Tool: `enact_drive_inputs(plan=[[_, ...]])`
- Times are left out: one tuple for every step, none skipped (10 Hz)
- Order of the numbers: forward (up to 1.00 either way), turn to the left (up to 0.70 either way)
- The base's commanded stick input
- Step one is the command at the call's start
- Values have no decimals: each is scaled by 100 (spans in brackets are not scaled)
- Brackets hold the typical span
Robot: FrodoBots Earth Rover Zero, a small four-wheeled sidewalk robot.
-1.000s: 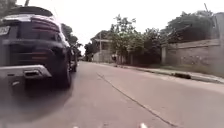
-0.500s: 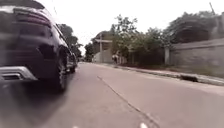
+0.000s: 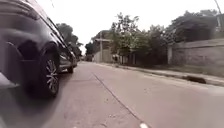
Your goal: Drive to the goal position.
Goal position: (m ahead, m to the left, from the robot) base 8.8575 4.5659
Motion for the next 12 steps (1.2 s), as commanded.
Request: enact_drive_inputs(plan=[[70, 35], [70, 35], [70, 35], [70, 35], [70, 19], [70, 3], [70, 0], [70, 0], [70, 0], [70, 0], [70, 0], [70, 0]])
